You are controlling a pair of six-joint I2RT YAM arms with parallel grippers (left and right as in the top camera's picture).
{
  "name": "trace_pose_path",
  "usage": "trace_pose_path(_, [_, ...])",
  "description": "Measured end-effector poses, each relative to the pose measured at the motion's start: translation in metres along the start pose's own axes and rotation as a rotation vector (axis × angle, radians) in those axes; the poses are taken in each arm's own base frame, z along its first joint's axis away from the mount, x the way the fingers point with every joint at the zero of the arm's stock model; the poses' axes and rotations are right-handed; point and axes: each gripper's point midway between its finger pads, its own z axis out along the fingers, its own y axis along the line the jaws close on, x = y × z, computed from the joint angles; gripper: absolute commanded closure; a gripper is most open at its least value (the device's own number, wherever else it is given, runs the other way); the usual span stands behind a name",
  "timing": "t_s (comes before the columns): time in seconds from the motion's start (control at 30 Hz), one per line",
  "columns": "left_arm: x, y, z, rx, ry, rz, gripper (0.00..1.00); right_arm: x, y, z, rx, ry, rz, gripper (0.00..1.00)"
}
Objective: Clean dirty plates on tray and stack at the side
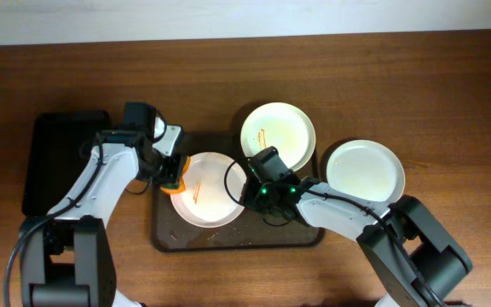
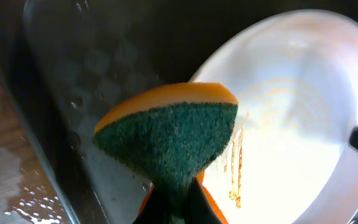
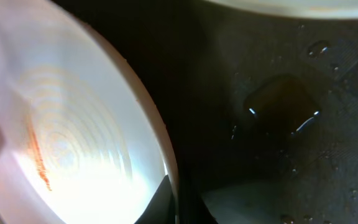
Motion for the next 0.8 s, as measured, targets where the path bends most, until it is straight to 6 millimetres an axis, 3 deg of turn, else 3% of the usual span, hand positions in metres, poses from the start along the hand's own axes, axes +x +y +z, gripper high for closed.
trace_pose_path(0.1, [-0.002,-0.002,0.013,-0.004,-0.040,0.034,1.00,0.000,0.000,0.000,-0.002,0.003,-0.001,0.96])
trace_pose_path(0.23, [0.002,-0.038,0.034,0.009,-0.004,0.124,1.00,0.000,0.000,0.000,-0.002,0.003,-0.002,0.96])
trace_pose_path(0.27, [0.009,-0.040,0.047,-0.003,0.035,0.107,1.00,0.000,0.001,0.000,-0.003,0.003,-0.003,0.96])
trace_pose_path(0.37, [0.012,-0.042,0.050,-0.002,0.069,0.023,1.00,0.000,0.001,0.000,-0.002,0.003,-0.003,0.96])
trace_pose_path(0.47, [0.036,-0.078,0.051,0.227,0.171,0.002,1.00,0.000,0.000,0.000,-0.002,0.003,-0.014,0.96])
trace_pose_path(0.53, [0.038,-0.089,0.052,0.299,0.171,0.020,1.00,0.000,0.000,0.000,-0.002,0.003,-0.016,0.96])
trace_pose_path(0.63, [0.016,-0.080,0.059,0.236,0.085,-0.050,1.00,-0.003,0.001,0.001,-0.002,-0.011,-0.008,0.96])
trace_pose_path(0.73, [-0.027,-0.034,0.056,-0.038,-0.098,-0.239,1.00,-0.003,0.002,0.001,-0.003,-0.012,0.001,0.96])
trace_pose_path(0.8, [-0.026,-0.023,0.054,-0.111,-0.103,-0.277,1.00,-0.004,0.002,0.002,-0.005,-0.013,0.001,0.96])
